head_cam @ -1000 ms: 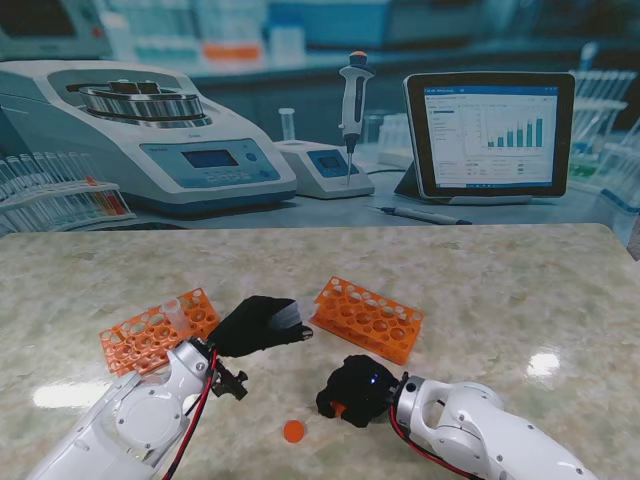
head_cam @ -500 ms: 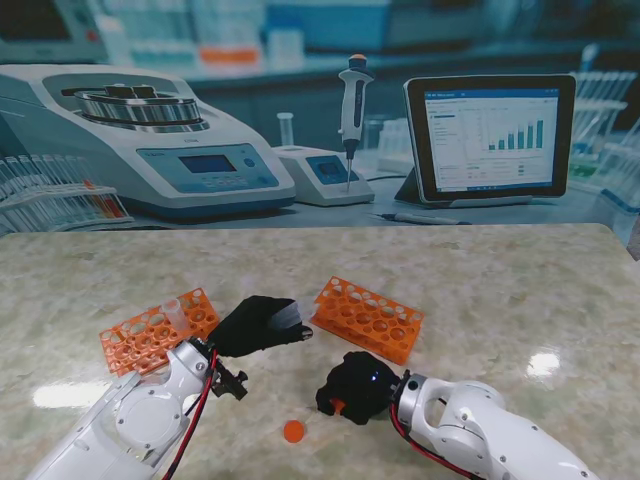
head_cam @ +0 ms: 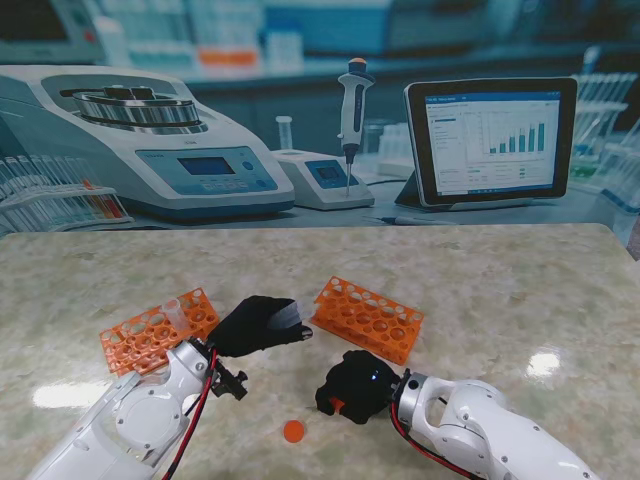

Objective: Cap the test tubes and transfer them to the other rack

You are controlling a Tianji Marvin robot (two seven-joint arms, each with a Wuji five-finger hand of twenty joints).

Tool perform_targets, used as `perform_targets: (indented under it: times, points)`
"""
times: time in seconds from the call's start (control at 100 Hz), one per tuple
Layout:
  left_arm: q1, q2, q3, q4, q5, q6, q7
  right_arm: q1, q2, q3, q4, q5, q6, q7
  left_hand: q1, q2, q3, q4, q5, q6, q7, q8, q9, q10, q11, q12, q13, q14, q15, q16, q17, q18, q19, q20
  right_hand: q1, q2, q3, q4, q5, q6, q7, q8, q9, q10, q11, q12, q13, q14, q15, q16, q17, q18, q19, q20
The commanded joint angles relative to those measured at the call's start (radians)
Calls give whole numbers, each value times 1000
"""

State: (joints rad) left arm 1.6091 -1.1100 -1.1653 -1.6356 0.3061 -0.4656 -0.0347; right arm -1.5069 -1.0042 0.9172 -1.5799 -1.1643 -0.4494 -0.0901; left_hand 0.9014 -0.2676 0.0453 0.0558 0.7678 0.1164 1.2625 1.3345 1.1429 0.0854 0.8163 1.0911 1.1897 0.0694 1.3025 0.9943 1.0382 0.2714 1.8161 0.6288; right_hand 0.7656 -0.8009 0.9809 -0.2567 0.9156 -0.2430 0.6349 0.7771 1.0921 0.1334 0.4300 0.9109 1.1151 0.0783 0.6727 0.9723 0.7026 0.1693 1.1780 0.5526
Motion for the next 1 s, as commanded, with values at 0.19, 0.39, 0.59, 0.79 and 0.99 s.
perform_targets:
  times: [0.19,0.39,0.59,0.79,0.99]
  points:
    - [4,0,0,-7,-1,1,-3,24,-1,-39,29,19,-1,25,25,82,47,19,18,1,101,65,38,-92,15,-7,38,-33,7,6,31,21,87,-25,169,67,225,72,43,20,39,24,106,-172,115,23,16,-34,29,17,-6,-13,36,-18]
    - [4,1,-1,-8,-1,0,-3,37,3,-56,39,20,4,47,25,81,47,19,17,1,100,65,38,-92,16,-7,37,-32,6,6,31,21,87,-25,168,66,200,74,8,31,4,7,71,-160,90,12,-15,-28,15,20,-33,-26,31,10]
    - [4,1,0,-8,-2,1,-4,35,6,-57,35,6,6,53,25,82,47,19,17,1,100,65,38,-92,16,-6,37,-32,6,6,31,21,86,-26,149,74,155,87,-56,59,-69,-41,35,-159,54,-6,-46,-23,0,25,-60,-24,21,56]
    - [4,1,0,-7,-2,2,-5,33,9,-54,30,-10,3,55,26,82,48,19,17,1,100,65,37,-91,15,-6,37,-32,6,6,31,21,85,-26,97,70,93,77,-126,81,-140,-113,0,-159,31,-11,-76,-31,-16,30,-93,-15,25,92]
    - [4,1,0,-8,-3,2,-6,25,12,-45,18,-25,1,59,25,81,47,19,17,1,100,65,37,-91,15,-6,37,-32,6,6,31,22,85,-26,7,72,-25,58,-188,116,-119,-208,-44,-142,-7,-28,-105,-56,-45,3,-119,-14,11,109]
